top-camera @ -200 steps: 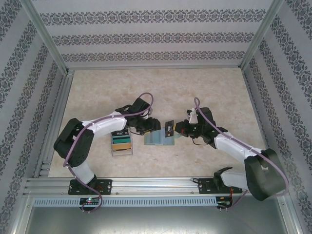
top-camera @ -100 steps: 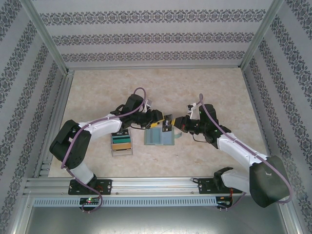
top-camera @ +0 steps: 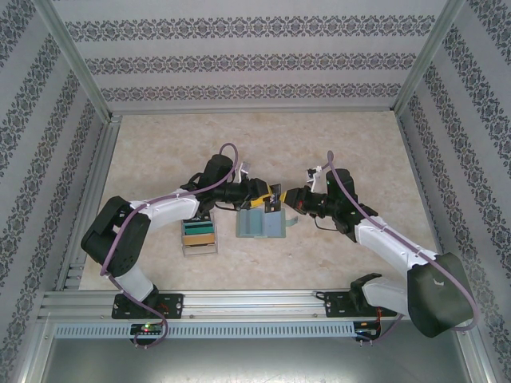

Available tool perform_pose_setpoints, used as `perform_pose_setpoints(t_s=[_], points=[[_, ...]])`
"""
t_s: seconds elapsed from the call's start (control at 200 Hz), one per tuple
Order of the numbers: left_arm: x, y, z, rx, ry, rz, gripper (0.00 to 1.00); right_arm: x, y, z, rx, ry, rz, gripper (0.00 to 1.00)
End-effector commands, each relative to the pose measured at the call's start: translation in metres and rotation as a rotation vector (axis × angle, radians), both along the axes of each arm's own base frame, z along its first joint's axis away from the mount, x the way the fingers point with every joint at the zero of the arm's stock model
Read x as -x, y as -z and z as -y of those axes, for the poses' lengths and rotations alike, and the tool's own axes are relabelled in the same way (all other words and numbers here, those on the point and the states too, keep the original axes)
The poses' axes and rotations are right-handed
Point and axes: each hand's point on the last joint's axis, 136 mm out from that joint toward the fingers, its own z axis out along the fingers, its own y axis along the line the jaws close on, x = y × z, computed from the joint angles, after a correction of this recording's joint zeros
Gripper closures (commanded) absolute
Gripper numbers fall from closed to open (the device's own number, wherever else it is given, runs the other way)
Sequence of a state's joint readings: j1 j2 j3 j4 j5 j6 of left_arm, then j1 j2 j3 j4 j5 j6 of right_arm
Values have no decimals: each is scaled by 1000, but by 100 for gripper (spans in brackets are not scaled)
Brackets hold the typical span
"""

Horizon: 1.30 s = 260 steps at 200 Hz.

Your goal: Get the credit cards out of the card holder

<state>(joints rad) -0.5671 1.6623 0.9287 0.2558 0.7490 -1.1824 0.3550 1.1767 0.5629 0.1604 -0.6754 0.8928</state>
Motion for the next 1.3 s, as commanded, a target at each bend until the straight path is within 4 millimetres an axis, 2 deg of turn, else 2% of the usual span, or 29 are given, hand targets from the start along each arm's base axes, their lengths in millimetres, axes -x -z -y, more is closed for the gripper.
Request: perform_pose_setpoints(t_s=[0.0, 0.055, 0.185, 0.315, 0.405, 0.475, 0.53, 0.575, 0.669, 0.694, 0.909, 1.009, 1.164, 1.294], points=[[-2, -14, 2, 50, 17, 36, 63, -7, -11, -2, -24, -6, 31, 100], [-2, -15, 2, 50, 15, 39, 67, -7, -8, -1, -16, -5, 25, 100], [-1, -19, 1, 49, 12, 47, 87, -6, 2, 0, -1, -4, 3, 100], [-1, -22, 0, 37, 13, 55, 95, -5, 9, 0, 13, -9, -11, 100], [0, -25, -2, 17, 19, 67, 100, -4, 12, 1, 29, -8, -15, 77], [1, -26, -4, -9, 23, 78, 100, -3, 15, 4, 51, -2, -22, 45], [2, -28, -7, -38, 33, 90, 100, -2, 19, 6, 73, 4, -26, 28], [5, -28, -10, -74, 49, 102, 100, -2, 20, 8, 85, 9, -24, 19], [12, -29, -23, -206, 101, 149, 100, 0, 19, 13, 117, 19, -13, 11], [15, -30, -29, -253, 122, 170, 100, 0, 19, 14, 126, 22, -7, 3], [30, -40, -83, -629, 270, 367, 100, -1, 13, 20, 177, 29, 33, 2], [32, -47, -105, -761, 334, 515, 100, 0, 8, 18, 216, 18, 57, 2], [40, -69, -132, -900, 451, 874, 100, 2, 2, 12, 274, -6, 93, 2], [57, -73, -152, -1015, 589, 1145, 100, 2, 3, 7, 286, -18, 99, 2]])
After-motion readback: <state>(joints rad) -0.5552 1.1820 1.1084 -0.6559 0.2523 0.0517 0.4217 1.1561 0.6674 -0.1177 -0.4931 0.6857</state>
